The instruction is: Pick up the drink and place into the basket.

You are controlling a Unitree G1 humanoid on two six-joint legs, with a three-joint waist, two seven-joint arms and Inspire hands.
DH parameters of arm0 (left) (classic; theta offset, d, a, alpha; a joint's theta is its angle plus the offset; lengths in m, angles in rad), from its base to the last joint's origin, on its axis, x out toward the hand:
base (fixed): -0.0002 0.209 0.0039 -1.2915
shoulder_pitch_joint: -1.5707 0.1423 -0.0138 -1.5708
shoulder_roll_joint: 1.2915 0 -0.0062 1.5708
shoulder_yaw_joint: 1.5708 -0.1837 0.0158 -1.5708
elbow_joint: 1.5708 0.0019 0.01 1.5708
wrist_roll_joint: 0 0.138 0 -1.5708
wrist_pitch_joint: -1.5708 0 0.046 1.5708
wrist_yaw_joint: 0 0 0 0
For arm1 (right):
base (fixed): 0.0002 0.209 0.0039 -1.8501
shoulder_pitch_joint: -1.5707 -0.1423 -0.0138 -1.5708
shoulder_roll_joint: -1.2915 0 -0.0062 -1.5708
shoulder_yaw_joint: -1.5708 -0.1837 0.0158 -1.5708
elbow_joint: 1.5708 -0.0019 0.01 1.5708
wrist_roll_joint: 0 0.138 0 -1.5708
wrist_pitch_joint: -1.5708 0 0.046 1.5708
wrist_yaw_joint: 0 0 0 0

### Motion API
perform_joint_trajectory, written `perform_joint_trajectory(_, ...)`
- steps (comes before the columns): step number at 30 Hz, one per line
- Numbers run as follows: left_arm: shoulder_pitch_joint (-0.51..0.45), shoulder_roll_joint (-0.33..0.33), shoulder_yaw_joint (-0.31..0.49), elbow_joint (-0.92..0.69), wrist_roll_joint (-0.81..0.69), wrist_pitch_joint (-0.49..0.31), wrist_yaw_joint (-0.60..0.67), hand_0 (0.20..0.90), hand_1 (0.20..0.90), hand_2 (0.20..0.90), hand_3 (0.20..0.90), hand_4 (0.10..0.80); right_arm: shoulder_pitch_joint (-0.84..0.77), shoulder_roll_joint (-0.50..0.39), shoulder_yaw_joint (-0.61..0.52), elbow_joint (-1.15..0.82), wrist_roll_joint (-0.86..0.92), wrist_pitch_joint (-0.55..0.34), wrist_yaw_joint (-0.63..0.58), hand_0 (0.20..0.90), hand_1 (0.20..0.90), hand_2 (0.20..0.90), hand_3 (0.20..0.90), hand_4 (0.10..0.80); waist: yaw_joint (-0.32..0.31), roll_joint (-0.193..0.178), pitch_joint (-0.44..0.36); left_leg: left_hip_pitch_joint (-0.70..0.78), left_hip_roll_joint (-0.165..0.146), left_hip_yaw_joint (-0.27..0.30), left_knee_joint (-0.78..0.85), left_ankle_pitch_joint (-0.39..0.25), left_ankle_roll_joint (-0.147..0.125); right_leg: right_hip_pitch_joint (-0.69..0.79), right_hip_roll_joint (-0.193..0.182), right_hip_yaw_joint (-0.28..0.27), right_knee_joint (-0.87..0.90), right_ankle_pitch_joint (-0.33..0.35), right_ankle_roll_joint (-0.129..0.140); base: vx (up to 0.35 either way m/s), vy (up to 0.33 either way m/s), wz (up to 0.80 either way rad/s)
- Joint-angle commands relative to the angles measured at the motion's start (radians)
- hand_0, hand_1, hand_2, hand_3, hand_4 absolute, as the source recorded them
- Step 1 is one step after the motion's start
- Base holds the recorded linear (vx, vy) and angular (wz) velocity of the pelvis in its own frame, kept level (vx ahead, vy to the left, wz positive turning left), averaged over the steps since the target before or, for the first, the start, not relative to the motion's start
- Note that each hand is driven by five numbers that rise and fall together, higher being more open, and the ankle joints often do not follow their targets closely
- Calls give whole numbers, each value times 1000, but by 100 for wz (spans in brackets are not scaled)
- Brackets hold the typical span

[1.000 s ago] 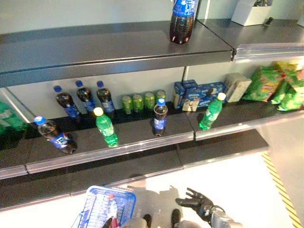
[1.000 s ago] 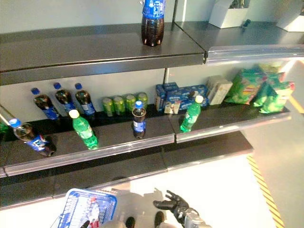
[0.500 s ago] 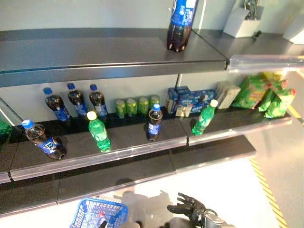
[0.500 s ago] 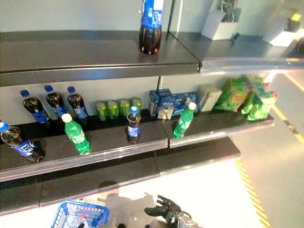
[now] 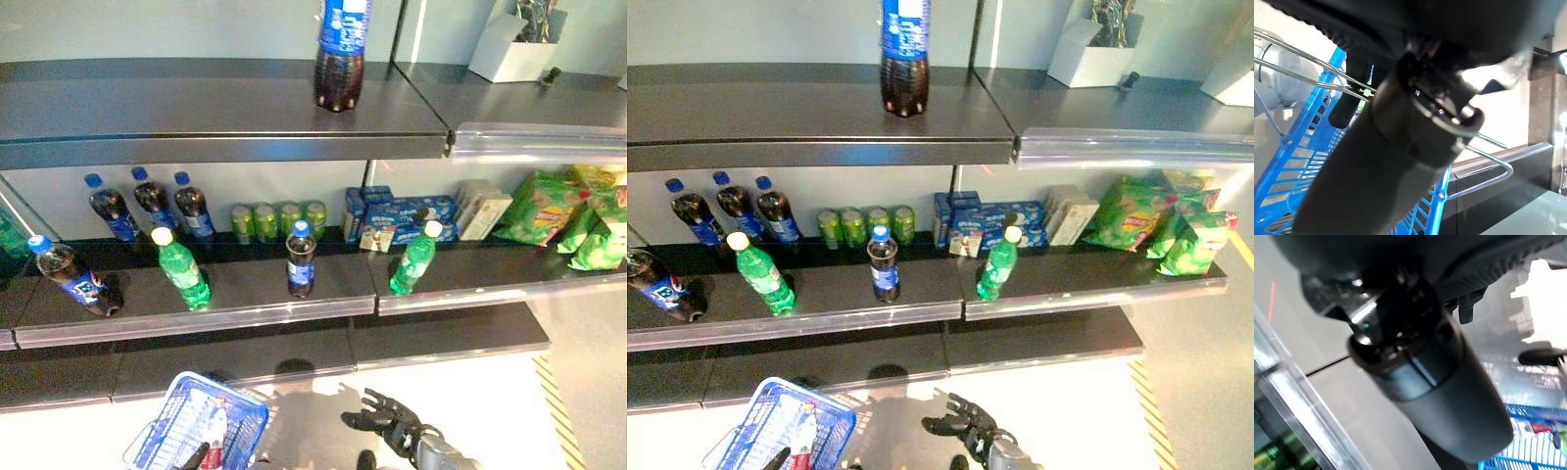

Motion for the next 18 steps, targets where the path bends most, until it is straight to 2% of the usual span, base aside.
perform_joint_trajectory(1,16,46,16,-56,18,-84,-16,300,300,300,200,100,-7,5,-8,-135,50,-25,20,900,900,900,900,800,12,-61,11,-36,48,101,107,32,34,-54,-140,9,59,26,79,61,-303,18)
perform_joint_trajectory(2,11,36,6,-49,49,-73,-28,300,300,300,200,100,9,-3,-29,-137,44,-36,-4,900,900,900,900,800,1,-60,11,-62,58,127,102,66,34,-44,-133,-18,58,18,69,24,-195,33)
perform_joint_trajectory(4,9,17,-23,-71,56,-72,-40,300,300,300,200,100,44,-32,-83,-138,48,-57,2,900,900,900,900,800,-22,-47,3,-86,56,169,70,105,22,-41,-134,-59,44,20,63,-32,-81,52)
perform_joint_trajectory(5,11,14,-26,-77,62,-72,-42,300,300,300,200,100,50,-36,-92,-138,47,-62,12,900,900,900,900,800,-26,-45,2,-88,55,175,64,110,20,-41,-134,-64,41,20,63,-55,13,58)
perform_joint_trajectory(7,13,8,-55,-96,70,-69,-56,300,300,300,200,100,71,-50,-121,-121,-1,-97,61,900,900,900,900,800,-47,-27,-9,-75,53,204,1,137,-3,-40,-149,-88,12,35,71,-32,84,42)
perform_joint_trajectory(10,10,10,-68,-106,78,-60,-41,300,300,300,200,100,68,-54,-107,-103,-56,-103,126,900,900,900,900,800,-58,-12,-17,-42,45,205,-59,145,-16,-30,-158,-83,-15,44,80,0,107,48)
perform_joint_trajectory(13,9,20,-73,-124,90,-49,-33,300,300,300,200,100,57,-68,-46,-139,-137,-131,181,900,900,900,900,800,-56,-9,-21,-16,33,211,-80,136,-17,-5,-166,-76,-50,57,92,12,81,20)
perform_joint_trajectory(16,17,41,-79,-146,80,-31,-21,300,300,300,200,100,46,-105,12,-253,-182,-148,236,900,900,900,900,800,-51,-11,-22,2,26,220,-79,123,-14,16,-173,-77,-74,70,104,13,46,7)
perform_joint_trajectory(18,25,61,-73,-153,70,-15,-18,300,300,300,200,100,29,-158,37,-428,-158,-126,267,900,900,900,900,800,-51,-16,-24,20,24,231,-87,117,-9,26,-175,-73,-87,78,112,0,39,4)
